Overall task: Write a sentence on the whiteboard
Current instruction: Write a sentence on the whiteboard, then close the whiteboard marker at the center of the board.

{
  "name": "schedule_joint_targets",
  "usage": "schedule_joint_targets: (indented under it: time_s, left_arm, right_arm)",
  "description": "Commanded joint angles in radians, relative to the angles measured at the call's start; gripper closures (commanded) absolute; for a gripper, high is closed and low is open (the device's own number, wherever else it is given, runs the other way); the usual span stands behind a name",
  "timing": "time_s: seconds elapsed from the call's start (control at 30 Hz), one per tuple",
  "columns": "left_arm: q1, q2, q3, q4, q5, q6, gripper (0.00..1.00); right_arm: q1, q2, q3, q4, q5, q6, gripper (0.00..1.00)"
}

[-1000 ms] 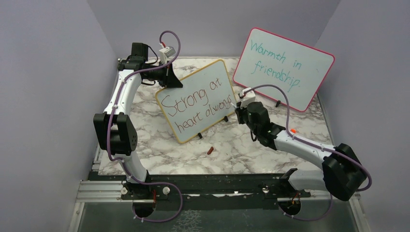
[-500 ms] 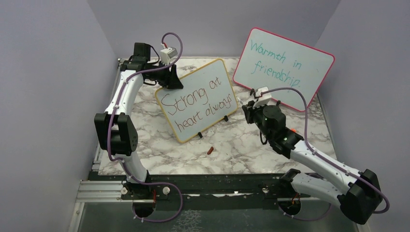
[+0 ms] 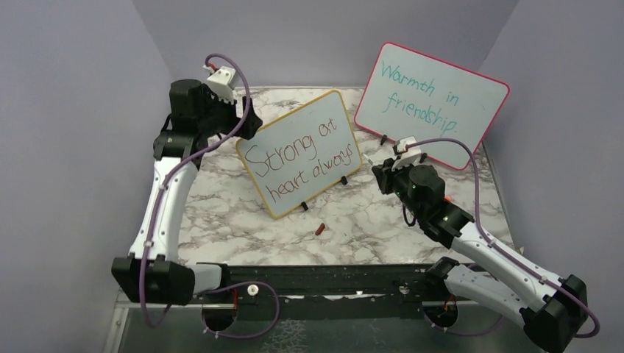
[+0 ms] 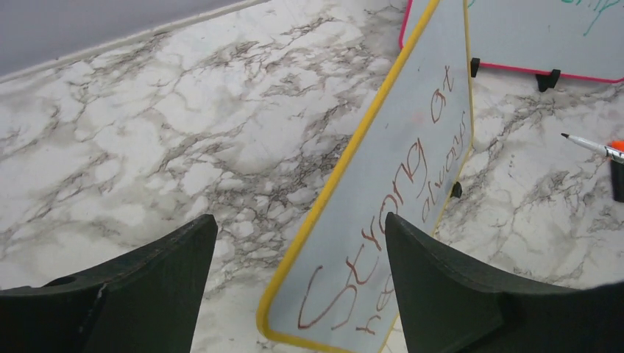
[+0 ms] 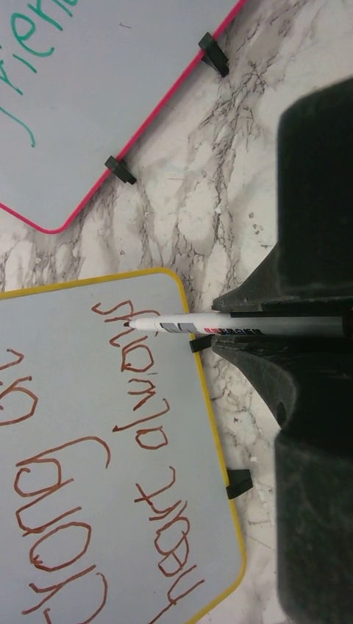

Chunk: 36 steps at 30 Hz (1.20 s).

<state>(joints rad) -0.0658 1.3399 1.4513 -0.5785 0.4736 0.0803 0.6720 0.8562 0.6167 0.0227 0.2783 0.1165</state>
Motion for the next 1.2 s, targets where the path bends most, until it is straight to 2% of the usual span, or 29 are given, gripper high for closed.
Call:
schedule_joint_targets:
  time_s: [0.0,0.17,0.3,0.43,0.53,0.7,0.83,0.9,1.07,1.17]
  left_arm:
    - [-0.045,-0.168,-0.191,0.106,-0.145,-0.157,0.15]
    - [-0.185,-0.318,-0.386,0.116,-0.277,-0.258,0.14]
    - [-0.286,-0.406,-0.516,0.142,-0.306,-0.359,0.14]
    - [-0.403,-0.445,-0.594,0.173,-0.333,-0.442,0.15]
    - [-0.547,-0.439,-0.641,0.207,-0.426,-0.493,0.17]
    - [-0.780,-0.376,-0.687,0.281,-0.607,-0.541,0.18]
    - [-0.862,-0.265,-0.672,0.295,-0.662,-0.523,0.21]
    - [-0.882,-0.197,-0.661,0.302,-0.658,-0.509,0.28]
    - [-0.930,-0.017,-0.623,0.311,-0.575,-0.477,0.36]
    - [-0.934,0.066,-0.600,0.308,-0.536,-0.467,0.47]
  right_arm:
    - [-0.002,-0.010,0.012,-0.055,-0.055,0.019,0.99]
    - [-0.002,-0.003,0.023,-0.074,-0.073,0.020,0.99]
    - [-0.002,0.004,0.020,-0.065,-0.089,0.025,0.99]
    - [-0.002,0.014,0.014,-0.065,-0.102,0.024,0.99]
    - [-0.002,0.009,0.006,-0.064,-0.096,0.019,0.99]
    - [-0.002,-0.014,-0.014,-0.058,-0.071,0.019,0.99]
    - [-0.002,-0.016,-0.025,-0.053,-0.073,0.024,0.99]
    - [-0.003,-0.014,-0.029,-0.051,-0.071,0.025,0.99]
    - [-0.002,-0.015,-0.041,-0.043,-0.061,0.023,0.99]
    - [-0.003,-0.022,-0.052,-0.037,-0.051,0.023,0.99]
